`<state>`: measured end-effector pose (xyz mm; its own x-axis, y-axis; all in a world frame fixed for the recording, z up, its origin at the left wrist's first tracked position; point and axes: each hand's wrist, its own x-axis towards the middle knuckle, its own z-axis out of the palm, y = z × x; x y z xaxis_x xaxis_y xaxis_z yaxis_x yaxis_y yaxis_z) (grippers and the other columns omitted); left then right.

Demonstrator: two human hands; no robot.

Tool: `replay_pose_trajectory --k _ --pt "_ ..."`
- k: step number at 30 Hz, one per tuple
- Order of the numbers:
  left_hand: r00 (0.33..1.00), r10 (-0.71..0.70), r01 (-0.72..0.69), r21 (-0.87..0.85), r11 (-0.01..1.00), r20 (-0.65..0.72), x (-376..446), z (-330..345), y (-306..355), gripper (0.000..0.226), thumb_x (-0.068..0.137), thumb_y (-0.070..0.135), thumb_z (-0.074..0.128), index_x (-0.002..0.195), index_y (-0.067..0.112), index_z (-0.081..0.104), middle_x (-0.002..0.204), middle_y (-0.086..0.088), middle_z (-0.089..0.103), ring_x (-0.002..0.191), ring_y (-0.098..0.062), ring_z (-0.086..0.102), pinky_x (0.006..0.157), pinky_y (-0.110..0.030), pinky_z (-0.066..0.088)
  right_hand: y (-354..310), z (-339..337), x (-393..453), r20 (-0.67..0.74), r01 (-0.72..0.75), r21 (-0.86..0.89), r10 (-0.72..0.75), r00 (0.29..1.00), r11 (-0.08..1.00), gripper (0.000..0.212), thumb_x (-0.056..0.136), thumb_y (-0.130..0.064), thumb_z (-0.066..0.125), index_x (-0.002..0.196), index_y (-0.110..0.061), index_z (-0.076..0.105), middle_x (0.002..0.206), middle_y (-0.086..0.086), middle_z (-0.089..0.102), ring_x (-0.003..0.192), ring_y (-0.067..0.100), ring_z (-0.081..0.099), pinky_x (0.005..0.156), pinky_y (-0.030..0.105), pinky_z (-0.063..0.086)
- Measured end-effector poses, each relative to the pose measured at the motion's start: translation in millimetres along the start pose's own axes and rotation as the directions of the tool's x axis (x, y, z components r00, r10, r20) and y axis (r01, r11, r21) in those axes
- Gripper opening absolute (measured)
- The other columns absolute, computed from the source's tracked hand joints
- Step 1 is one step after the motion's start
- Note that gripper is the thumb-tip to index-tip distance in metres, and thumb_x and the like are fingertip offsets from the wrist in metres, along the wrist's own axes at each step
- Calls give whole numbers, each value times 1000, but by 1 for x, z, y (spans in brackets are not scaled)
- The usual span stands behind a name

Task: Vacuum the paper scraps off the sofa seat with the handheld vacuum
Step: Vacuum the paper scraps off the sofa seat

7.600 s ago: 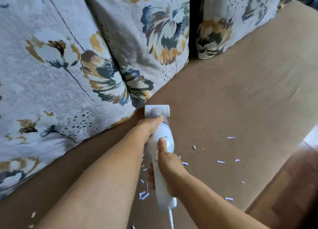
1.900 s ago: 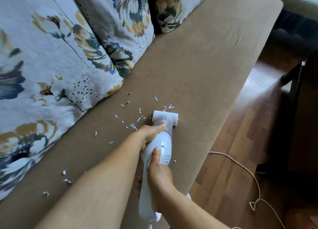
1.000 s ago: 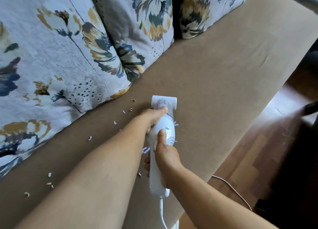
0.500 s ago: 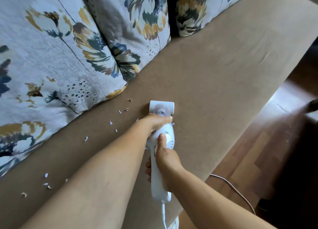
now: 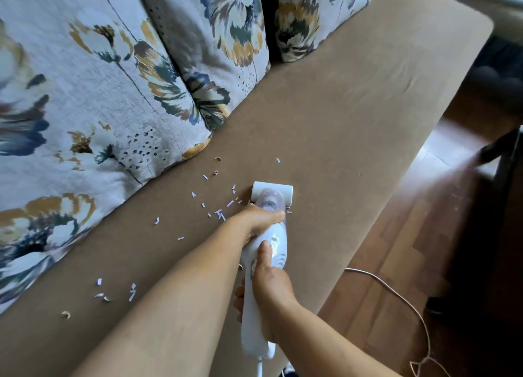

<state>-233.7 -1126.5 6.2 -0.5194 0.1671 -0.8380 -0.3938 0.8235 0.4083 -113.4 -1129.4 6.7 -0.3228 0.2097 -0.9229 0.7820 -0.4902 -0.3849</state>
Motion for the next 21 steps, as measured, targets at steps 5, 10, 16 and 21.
replay_pose_trajectory --k 5,10,16,21 --pt "1000 23 -23 35 999 -4 -19 -1 -39 76 87 47 59 146 8 32 142 -9 47 121 -29 54 80 -29 40 40 21 -15 -16 30 43 -29 999 999 80 88 -74 28 63 -5 59 43 9 56 43 24 56 51 30 50" --pt "1000 25 -26 45 999 11 -40 -8 -59 69 88 48 57 142 10 37 139 -7 48 117 -28 56 78 -28 39 63 40 -29 -49 77 34 -76 996 996 84 86 -75 26 49 -9 61 47 12 59 45 26 58 58 34 51" --pt "996 90 -90 31 996 -24 -45 -26 -36 81 81 50 60 147 13 33 144 -8 46 122 -31 54 82 -31 42 40 52 -40 -105 151 9 -149 983 988 97 57 -92 22 76 -8 67 70 14 72 70 34 72 80 50 58" --pt "995 97 -97 -4 995 -35 -31 -37 1 78 85 46 60 146 9 31 140 -11 48 116 -33 58 78 -30 43 -2 33 -25 -65 147 2 -147 987 989 85 78 -82 27 75 -6 66 55 9 67 55 28 66 74 44 60"
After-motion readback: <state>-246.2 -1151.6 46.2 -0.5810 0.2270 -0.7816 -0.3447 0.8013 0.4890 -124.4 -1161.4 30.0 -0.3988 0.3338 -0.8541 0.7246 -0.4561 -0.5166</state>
